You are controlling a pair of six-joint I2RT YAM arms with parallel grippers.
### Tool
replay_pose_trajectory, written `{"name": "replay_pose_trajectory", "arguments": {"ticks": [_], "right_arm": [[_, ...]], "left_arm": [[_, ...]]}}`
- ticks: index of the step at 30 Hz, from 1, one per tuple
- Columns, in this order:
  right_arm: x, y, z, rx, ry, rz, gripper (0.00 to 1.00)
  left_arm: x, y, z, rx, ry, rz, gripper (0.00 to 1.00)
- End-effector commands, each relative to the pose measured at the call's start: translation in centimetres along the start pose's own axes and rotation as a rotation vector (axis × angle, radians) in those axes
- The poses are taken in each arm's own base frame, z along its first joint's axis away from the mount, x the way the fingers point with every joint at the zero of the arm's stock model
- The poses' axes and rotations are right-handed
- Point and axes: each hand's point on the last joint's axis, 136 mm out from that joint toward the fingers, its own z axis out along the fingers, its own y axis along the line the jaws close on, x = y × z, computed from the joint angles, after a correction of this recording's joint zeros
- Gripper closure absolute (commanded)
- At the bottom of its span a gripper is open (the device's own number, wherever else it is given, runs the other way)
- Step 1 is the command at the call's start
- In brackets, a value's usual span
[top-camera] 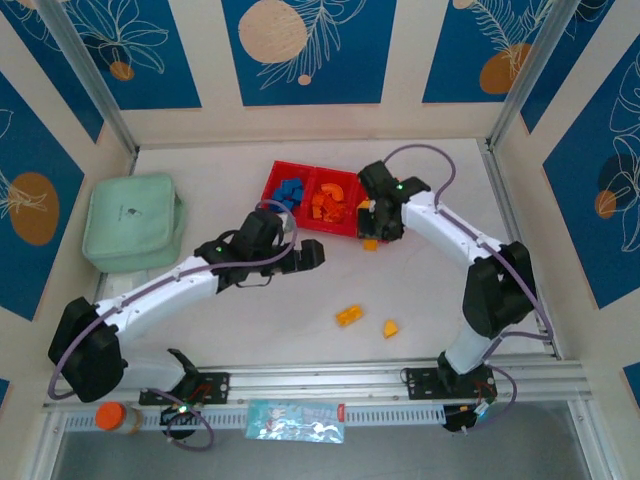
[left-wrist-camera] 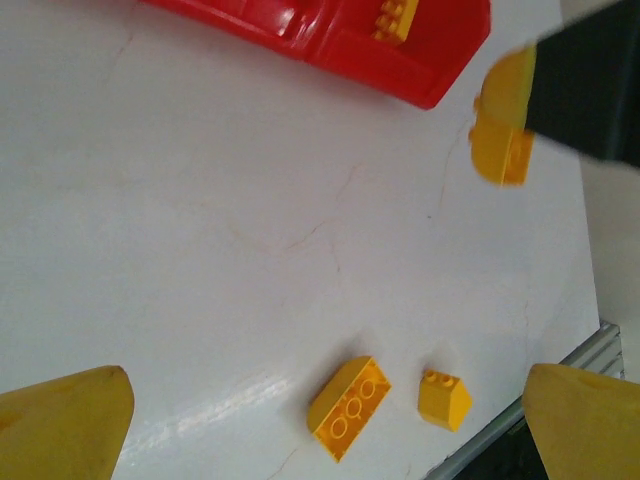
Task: Sort the legos into containers by color
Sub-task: Place the lego in the container.
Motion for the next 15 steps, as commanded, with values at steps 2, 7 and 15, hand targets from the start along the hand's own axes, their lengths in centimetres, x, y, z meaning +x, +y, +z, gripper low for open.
{"name": "replay_pose_trajectory", "arguments": {"ticks": [2,7,15], "right_arm": [[-3.8,-1.2,0.8,0.052,-0.024,-0.005,0.69],[-8.2,-1.3,2.7,0.051,-0.05,0.037,0.69],[-13.1,-1.4,7.4,0.064,-0.045,0.063,0.7]], "left_arm": [[-1.1,-0.6,-0.3,-0.009,-0.013,0.042,0.01],[-1.8,-0.6,-0.3,-0.013,-0.016,0.046,0.01],[-2.9,-0.1,-0.2,-0.021,-0.02,0.039,0.01]]}}
